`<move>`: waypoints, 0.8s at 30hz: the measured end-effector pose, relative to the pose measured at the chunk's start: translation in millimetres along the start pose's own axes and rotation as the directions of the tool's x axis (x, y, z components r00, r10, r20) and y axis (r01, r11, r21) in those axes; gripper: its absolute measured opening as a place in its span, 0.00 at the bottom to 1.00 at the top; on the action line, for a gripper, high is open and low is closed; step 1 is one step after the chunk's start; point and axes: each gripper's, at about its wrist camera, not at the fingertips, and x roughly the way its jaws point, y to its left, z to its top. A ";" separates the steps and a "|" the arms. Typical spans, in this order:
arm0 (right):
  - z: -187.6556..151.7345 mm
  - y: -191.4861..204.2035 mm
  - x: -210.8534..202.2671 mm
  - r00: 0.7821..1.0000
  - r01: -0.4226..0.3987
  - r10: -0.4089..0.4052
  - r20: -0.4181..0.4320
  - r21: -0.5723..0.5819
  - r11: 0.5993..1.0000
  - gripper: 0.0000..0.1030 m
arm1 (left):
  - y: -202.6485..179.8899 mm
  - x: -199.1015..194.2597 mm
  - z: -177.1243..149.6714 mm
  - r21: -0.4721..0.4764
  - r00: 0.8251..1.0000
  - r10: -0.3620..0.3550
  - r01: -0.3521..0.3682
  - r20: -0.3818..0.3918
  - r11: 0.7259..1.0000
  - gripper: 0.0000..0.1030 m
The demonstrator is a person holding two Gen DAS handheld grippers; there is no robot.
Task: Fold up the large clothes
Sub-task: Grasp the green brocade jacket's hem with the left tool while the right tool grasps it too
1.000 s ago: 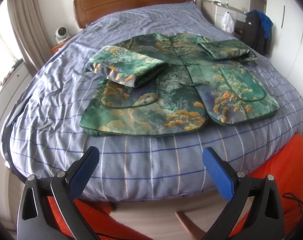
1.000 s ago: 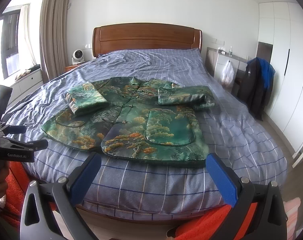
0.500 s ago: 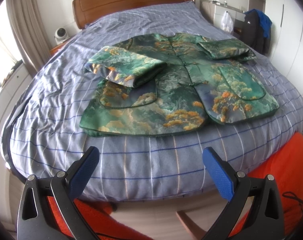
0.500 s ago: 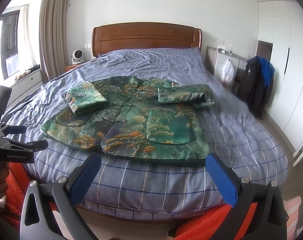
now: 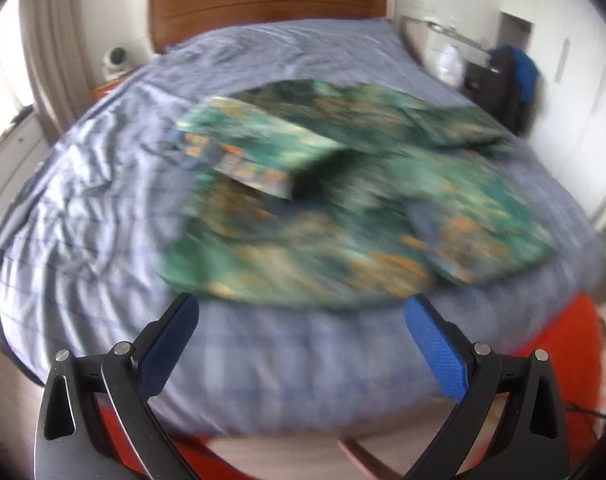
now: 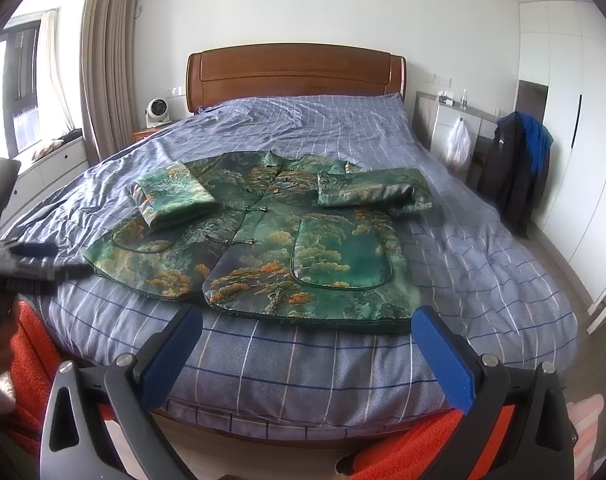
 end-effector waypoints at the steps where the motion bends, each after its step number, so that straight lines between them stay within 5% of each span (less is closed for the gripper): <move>1: 0.7 -3.3 2.0 1.000 -0.003 0.003 -0.002 0.007 1.000 1.00 | 17.5 15.2 8.4 -0.009 1.000 0.013 -0.013 -0.010 1.000 1.00; 6: 6.0 -45.4 42.8 0.994 -0.085 0.087 -0.059 0.050 0.995 1.00 | 102.8 121.9 41.5 -0.132 0.970 -0.100 0.072 -0.220 0.989 0.99; 11: 2.7 -106.1 124.3 0.972 -0.054 0.079 -0.220 0.113 0.992 1.00 | 111.8 173.5 44.2 -0.186 0.918 -0.250 0.200 -0.307 0.962 0.98; 12: 3.5 -120.4 136.6 0.966 -0.034 0.075 -0.247 0.168 0.985 1.00 | 109.1 173.2 43.7 -0.183 0.920 -0.250 0.202 -0.301 0.962 0.83; 13: 4.5 -129.6 142.3 0.963 -0.023 0.077 -0.257 0.207 0.978 1.00 | 105.2 171.0 43.2 -0.171 0.925 -0.243 0.199 -0.292 0.965 0.48; 15: 10.4 -145.5 148.0 0.965 -0.014 0.092 -0.245 0.300 0.954 1.00 | 100.7 164.0 42.6 -0.175 0.924 -0.264 0.221 -0.279 0.959 0.23; 20: 24.1 -136.5 165.9 0.959 -0.066 0.120 -0.255 0.208 0.976 1.00 | 102.5 147.5 33.3 -0.211 0.936 -0.261 0.213 -0.235 0.954 0.18; 24: 11.8 -155.4 225.5 0.916 -0.082 0.158 -0.369 0.214 0.973 0.91 | 105.7 142.7 26.9 -0.231 0.942 -0.254 0.202 -0.221 0.952 0.18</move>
